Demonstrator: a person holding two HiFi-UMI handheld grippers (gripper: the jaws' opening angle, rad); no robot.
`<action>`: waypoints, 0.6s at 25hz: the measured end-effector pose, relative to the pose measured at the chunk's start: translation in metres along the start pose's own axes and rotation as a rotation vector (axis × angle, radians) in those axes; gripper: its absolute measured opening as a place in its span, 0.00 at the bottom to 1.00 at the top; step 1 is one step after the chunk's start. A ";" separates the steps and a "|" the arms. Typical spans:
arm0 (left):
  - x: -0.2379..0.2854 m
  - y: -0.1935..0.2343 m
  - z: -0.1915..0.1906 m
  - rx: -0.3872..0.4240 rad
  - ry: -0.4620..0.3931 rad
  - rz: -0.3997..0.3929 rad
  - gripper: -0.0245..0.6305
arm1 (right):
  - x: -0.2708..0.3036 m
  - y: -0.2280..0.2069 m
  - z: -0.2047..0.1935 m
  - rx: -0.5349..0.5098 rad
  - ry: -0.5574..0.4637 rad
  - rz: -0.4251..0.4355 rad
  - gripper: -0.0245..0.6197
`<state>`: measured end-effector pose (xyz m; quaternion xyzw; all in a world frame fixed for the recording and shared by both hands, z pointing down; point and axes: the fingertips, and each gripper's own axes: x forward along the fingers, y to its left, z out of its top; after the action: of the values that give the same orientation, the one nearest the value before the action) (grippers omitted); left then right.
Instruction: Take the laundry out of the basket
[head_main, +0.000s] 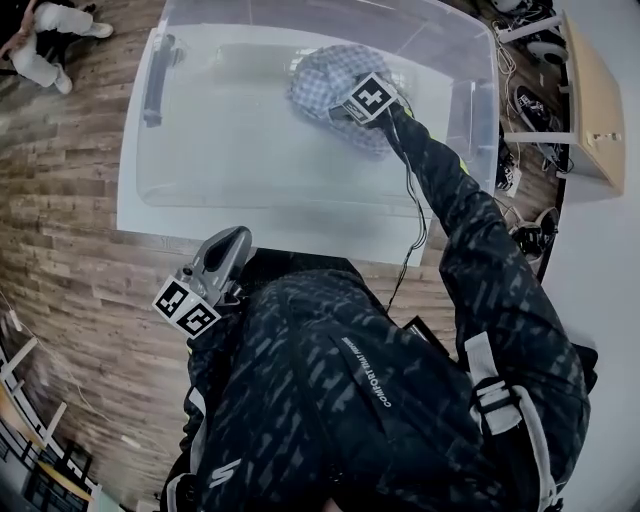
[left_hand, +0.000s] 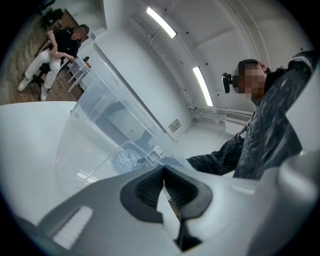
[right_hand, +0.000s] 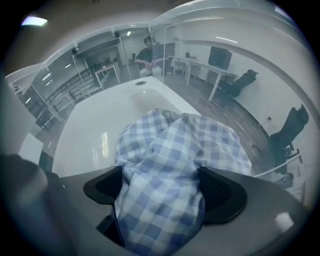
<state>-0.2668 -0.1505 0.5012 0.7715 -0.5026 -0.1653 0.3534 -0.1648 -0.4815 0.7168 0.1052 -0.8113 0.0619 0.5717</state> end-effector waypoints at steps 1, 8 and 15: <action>0.001 0.001 -0.001 -0.004 0.005 0.001 0.05 | 0.005 0.000 -0.001 -0.008 0.011 0.000 0.81; 0.007 0.001 -0.004 -0.030 0.030 -0.003 0.05 | 0.026 -0.005 -0.011 -0.096 0.071 -0.011 0.81; 0.018 0.001 -0.005 -0.048 0.043 -0.013 0.05 | 0.035 -0.002 -0.012 -0.098 0.041 0.020 0.82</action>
<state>-0.2567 -0.1647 0.5077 0.7696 -0.4856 -0.1630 0.3812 -0.1651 -0.4843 0.7537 0.0676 -0.8025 0.0299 0.5921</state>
